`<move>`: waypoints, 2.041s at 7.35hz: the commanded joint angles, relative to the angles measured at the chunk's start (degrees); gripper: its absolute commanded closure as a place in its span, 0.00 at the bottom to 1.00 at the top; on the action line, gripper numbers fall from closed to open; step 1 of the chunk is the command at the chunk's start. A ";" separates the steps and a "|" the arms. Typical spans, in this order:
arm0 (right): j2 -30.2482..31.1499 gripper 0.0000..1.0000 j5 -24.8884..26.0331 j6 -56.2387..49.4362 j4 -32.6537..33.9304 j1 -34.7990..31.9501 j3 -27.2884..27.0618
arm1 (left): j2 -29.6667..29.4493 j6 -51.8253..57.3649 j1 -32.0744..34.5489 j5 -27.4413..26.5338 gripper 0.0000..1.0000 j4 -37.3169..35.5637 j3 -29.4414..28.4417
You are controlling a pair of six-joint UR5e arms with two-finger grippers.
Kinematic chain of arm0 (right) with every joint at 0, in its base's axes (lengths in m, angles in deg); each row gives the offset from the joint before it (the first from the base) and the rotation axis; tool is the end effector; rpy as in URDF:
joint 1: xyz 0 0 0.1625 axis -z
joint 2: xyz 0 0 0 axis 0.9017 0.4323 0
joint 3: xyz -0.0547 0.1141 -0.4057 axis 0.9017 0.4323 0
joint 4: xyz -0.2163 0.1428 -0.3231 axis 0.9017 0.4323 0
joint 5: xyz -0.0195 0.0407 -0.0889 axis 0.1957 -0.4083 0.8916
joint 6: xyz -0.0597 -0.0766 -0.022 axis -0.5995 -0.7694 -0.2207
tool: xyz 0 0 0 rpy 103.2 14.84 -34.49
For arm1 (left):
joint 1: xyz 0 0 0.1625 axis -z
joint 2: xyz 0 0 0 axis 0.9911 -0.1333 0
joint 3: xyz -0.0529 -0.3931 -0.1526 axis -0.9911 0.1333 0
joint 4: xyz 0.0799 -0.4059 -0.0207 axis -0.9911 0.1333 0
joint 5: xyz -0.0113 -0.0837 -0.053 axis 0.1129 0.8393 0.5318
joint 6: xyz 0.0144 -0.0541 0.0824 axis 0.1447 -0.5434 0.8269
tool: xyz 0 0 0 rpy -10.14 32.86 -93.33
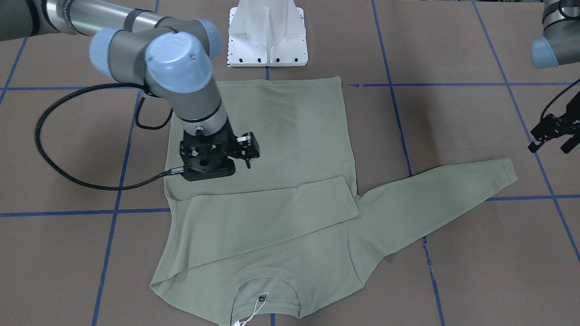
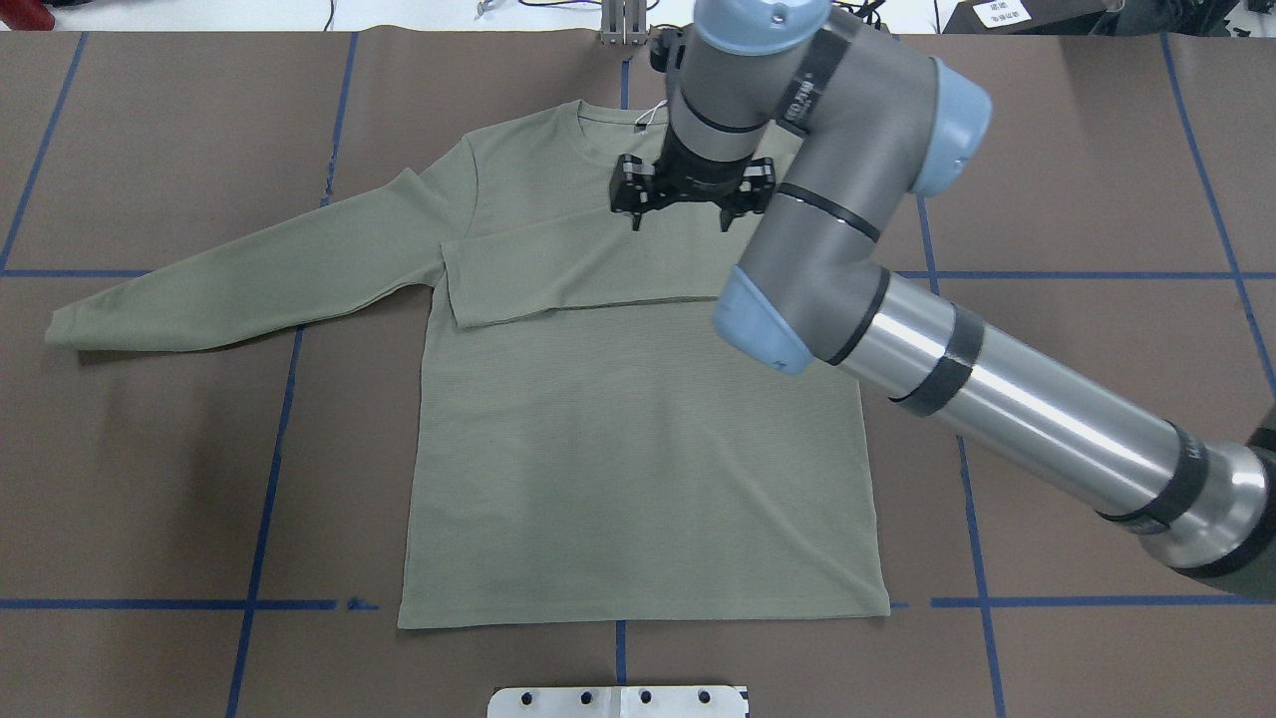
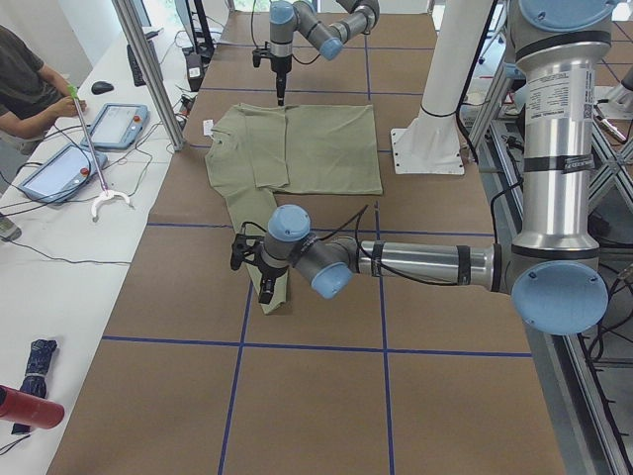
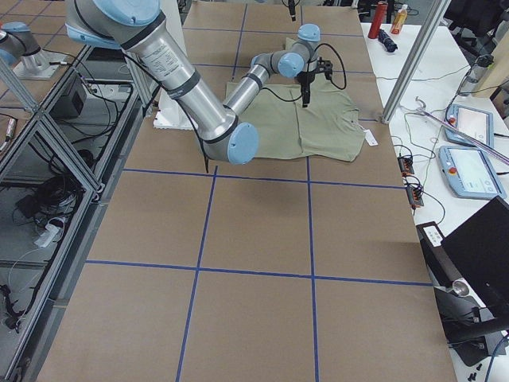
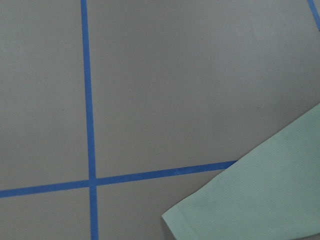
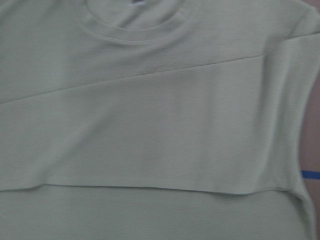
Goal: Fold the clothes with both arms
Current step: 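Release the sleeve and withdraw the right gripper toward its side, then lower the left gripper onto the other sleeve cuff and grasp it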
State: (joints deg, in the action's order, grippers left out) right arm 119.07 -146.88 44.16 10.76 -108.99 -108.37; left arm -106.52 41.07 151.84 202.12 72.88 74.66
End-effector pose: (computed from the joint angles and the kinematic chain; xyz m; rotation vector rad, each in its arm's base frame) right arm -0.4406 -0.5567 0.1937 0.1165 -0.8395 -0.0534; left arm 0.0989 -0.4834 0.5932 0.2829 0.8680 -0.1801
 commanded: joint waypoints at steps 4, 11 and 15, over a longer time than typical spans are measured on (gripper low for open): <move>15.03 0.00 -6.40 -18.31 1.67 -10.76 -7.44 | -0.22 -19.40 -9.73 -11.03 0.02 12.62 -9.60; 15.30 0.00 -7.72 -18.22 1.23 -10.77 -8.32 | -1.19 -19.66 -13.08 -11.73 0.17 12.99 -10.93; 15.30 0.00 -8.41 -17.61 1.59 -10.77 -8.85 | -1.98 -19.84 -13.08 -11.73 0.41 12.99 -11.82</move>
State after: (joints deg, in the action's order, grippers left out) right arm 134.37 -154.79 26.18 12.28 -119.76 -117.05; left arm -108.39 21.37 138.77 190.38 85.83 62.78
